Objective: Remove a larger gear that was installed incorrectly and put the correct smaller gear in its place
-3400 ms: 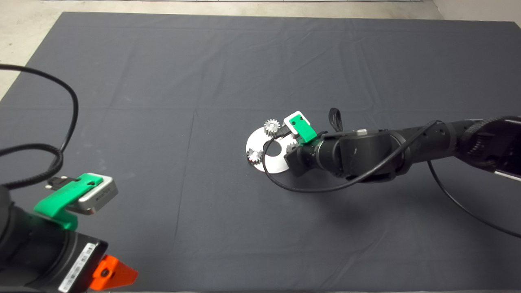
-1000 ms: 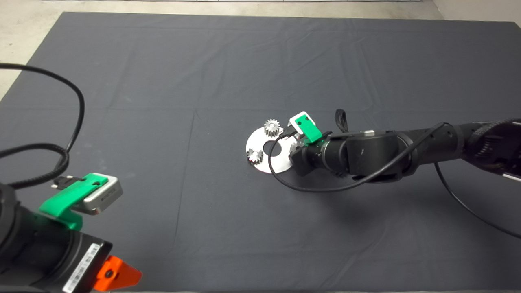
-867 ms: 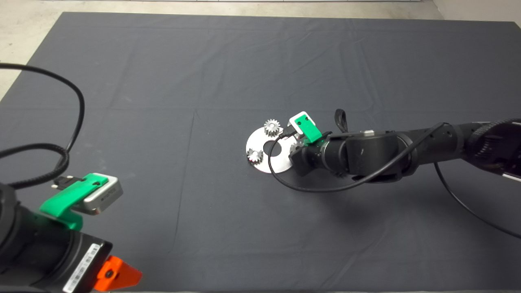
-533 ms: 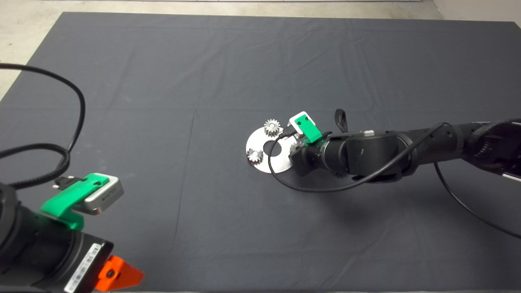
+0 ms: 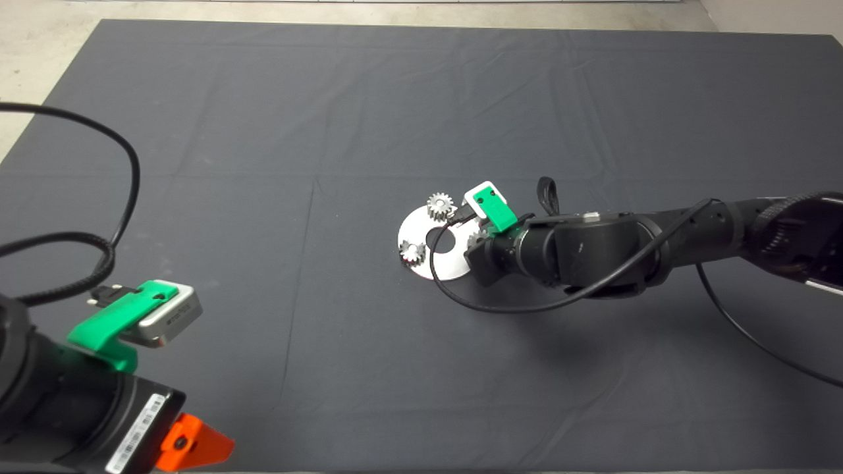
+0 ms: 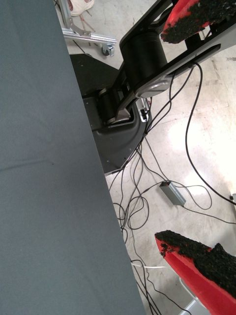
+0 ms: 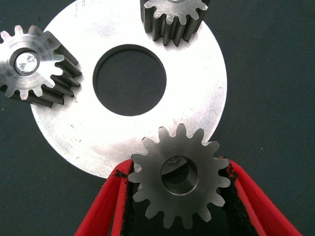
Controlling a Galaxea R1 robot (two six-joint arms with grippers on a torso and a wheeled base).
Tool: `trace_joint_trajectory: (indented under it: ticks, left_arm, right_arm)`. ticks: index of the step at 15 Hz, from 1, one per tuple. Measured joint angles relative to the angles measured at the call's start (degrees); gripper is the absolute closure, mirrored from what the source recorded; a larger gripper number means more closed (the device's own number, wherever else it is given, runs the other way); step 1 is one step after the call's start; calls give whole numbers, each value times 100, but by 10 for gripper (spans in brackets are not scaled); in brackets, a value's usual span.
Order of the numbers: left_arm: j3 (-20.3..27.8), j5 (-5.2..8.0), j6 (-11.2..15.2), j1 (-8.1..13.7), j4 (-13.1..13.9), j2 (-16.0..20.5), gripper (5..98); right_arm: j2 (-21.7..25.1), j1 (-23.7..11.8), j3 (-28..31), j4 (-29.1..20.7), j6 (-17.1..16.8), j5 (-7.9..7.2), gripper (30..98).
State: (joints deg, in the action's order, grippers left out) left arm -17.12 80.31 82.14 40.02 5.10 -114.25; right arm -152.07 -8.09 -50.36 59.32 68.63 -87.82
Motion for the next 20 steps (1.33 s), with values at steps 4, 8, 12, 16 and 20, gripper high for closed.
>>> trace_joint_trajectory:
  ticks: [4,8,12,16,20]
  left_arm:
    - [0,-2,0,0,0,2,60]
    - [0,-2,0,0,0,2,60]
    - [2,-5,0,0,0,13,60]
    - [2,-5,0,0,0,13,60]
    - [2,-11,0,0,0,11,60]
  right_arm:
    - [-2,0,0,-1,4,12,892]
    - [8,27,4,18,2,12,892]
    - [16,146,52,195,0,-7,892]
    - [16,162,55,265,0,-7,892]
    - [-35,171,-189,349,9,102,892]
